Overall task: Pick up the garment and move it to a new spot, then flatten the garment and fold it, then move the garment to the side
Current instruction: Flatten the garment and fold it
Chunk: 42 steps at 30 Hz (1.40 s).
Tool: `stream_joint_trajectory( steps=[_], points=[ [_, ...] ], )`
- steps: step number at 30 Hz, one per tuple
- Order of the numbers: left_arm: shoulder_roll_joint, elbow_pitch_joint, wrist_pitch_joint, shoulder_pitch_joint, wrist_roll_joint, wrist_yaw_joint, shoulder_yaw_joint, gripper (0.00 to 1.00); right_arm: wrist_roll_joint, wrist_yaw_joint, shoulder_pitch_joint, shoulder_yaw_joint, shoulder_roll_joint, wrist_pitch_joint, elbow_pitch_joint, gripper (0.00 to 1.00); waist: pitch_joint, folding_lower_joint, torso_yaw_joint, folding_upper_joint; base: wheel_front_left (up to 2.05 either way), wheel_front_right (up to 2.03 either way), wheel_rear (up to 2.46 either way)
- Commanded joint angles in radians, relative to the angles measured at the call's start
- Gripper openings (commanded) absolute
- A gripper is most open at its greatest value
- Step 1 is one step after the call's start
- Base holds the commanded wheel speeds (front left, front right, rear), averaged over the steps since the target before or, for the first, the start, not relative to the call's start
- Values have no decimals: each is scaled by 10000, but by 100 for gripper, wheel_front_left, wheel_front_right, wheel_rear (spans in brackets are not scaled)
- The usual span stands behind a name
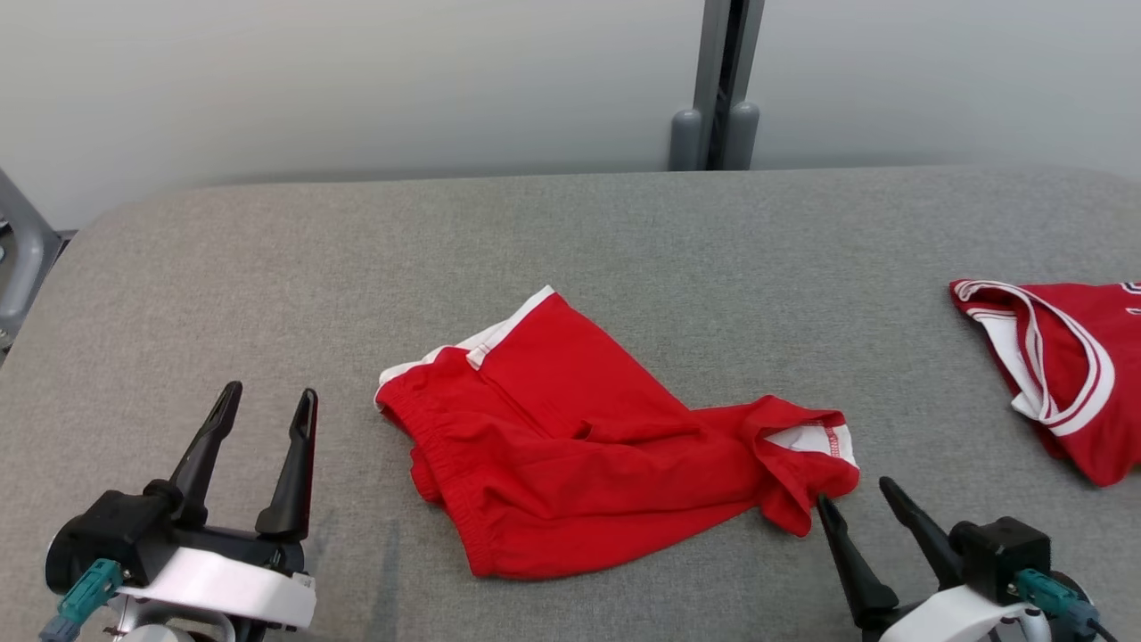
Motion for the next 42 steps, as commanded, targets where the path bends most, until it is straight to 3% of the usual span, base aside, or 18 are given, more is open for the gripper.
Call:
stream_joint_trajectory(
  steps=[1, 16, 17, 18, 19, 26, 31, 37, 38, 39, 42],
  points=[
    [-9, 13, -77, -279, -3, -106, 26, 100, 118, -3, -108, 231, -134, 66, 322, 100, 340, 0, 273, 0, 0, 0, 0],
    [-551, 115, -223, -1417, 336, -532, 309, 100, -118, -3, -1935, 1130, -318, -541, 2824, 100, 1513, 0, 1174, 0, 0, 0, 0],
    [-596, 122, -223, -1437, 381, -559, 342, 100, -126, -3, -2033, 1118, -298, -590, 2941, 47, 1538, 0, 1189, 0, 0, 0, 0],
    [-628, 133, -223, -1454, 413, -604, 380, 100, -156, -3, -2119, 1053, -283, -632, 3025, 14, 1556, 0, 1197, 0, 0, 0, 0],
    [-670, 142, -224, -1466, 458, -626, 417, 100, -174, -3, -2175, 1020, -276, -676, 3088, 0, 1571, 0, 1199, 0, 0, 0, 0],
    [-873, 232, -225, -1364, 632, -803, 683, 100, -147, -3, -1975, 974, -400, -529, 2599, 0, 1575, 0, 995, 0, 0, 0, 0],
    [-900, 225, -218, -1236, 759, -871, 939, 100, 558, -3, -1083, 1426, -847, 649, 943, 0, 1553, 0, 655, 0, 0, 0, 0],
    [-886, 135, -217, -1202, 883, -952, 1203, 100, 2451, -3, 161, 1451, -1531, 3166, -2109, 0, 1764, 0, 270, 0, 0, 0, 0],
    [-907, 112, -217, -1260, 906, -976, 1245, 100, 3296, -3, 425, 1326, -1573, 3977, -3077, 0, 1843, 0, 217, 0, 0, 0, 0],
    [-907, 112, -217, -1260, 906, -976, 1245, 100, 3296, -3, 425, 1326, -1573, 3977, -3077, 0, 1843, 0, 217, 0, 0, 0, 0],
    [-956, 108, -217, -1383, 974, -1033, 1288, 100, 5085, -2, 292, 706, -1109, 5053, -4628, 0, 1955, 0, 184, 0, 0, 0, 0]
  ],
)
